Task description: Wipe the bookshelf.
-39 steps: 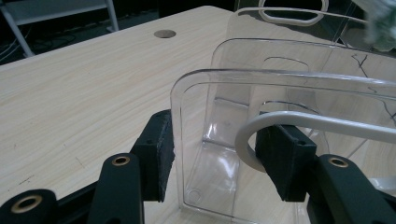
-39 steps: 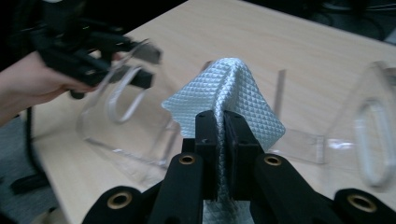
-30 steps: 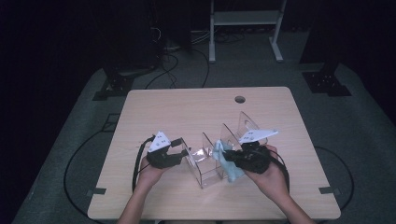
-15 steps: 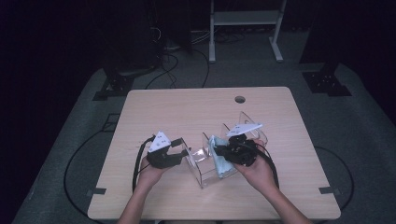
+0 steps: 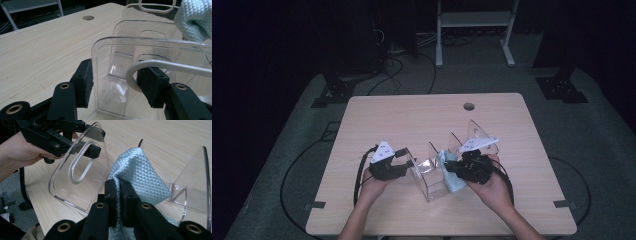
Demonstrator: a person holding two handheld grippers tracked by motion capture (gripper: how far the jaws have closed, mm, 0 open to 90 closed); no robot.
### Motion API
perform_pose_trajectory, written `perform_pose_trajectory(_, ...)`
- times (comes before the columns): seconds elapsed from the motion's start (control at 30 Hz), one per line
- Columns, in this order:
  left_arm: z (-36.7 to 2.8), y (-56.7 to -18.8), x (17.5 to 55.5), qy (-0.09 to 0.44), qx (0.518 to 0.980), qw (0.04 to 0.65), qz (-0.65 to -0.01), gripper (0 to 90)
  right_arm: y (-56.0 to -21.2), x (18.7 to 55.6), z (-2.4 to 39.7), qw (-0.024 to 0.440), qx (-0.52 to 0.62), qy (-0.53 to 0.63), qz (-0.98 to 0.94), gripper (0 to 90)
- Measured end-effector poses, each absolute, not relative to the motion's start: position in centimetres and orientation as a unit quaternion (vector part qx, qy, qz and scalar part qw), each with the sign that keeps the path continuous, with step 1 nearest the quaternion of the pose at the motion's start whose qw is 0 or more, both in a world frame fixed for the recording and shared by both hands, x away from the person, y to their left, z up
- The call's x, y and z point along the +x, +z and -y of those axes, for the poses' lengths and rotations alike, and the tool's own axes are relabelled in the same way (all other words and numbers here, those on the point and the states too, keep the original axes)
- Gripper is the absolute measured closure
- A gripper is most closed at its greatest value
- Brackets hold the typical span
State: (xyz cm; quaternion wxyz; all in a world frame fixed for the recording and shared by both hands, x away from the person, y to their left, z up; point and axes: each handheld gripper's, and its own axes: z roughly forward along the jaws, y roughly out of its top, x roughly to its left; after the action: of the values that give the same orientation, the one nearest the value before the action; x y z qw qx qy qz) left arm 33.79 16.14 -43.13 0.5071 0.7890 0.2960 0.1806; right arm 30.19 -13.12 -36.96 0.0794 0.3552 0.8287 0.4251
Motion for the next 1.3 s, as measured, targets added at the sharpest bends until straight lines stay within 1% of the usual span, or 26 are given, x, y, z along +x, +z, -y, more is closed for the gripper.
perform_pose_trajectory(0.3,-16.1,-43.1,33.7,0.182,0.791,0.505,-0.294,47.3,-36.9,30.8,12.8,0.076,0.358,0.425,-0.828,84.4)
perform_pose_trajectory(0.4,-16.1,-43.1,33.7,0.183,0.791,0.505,-0.294,47.3,-36.8,31.8,12.4,0.070,0.366,0.424,-0.825,84.5)
perform_pose_trajectory(0.6,-16.1,-43.1,33.8,0.183,0.790,0.506,-0.295,47.3,-36.5,34.2,10.9,0.074,0.375,0.419,-0.824,84.3)
perform_pose_trajectory(0.7,-16.1,-43.1,33.8,0.182,0.791,0.506,-0.293,47.3,-36.4,34.9,10.5,0.076,0.378,0.416,-0.824,84.3)
perform_pose_trajectory(0.87,-16.1,-43.1,33.8,0.181,0.792,0.505,-0.293,47.2,-36.4,33.7,10.8,0.089,0.368,0.408,-0.831,84.3)
perform_pose_trajectory(1.1,-16.1,-43.1,33.8,0.182,0.791,0.505,-0.293,47.2,-36.6,31.1,12.2,0.089,0.361,0.408,-0.833,84.2)
perform_pose_trajectory(1.17,-16.1,-43.1,33.8,0.182,0.791,0.505,-0.293,47.3,-36.6,31.0,12.2,0.088,0.361,0.408,-0.834,84.2)
perform_pose_trajectory(1.3,-16.1,-43.1,33.7,0.181,0.791,0.504,-0.294,47.2,-36.4,32.5,11.5,0.086,0.365,0.406,-0.833,84.2)
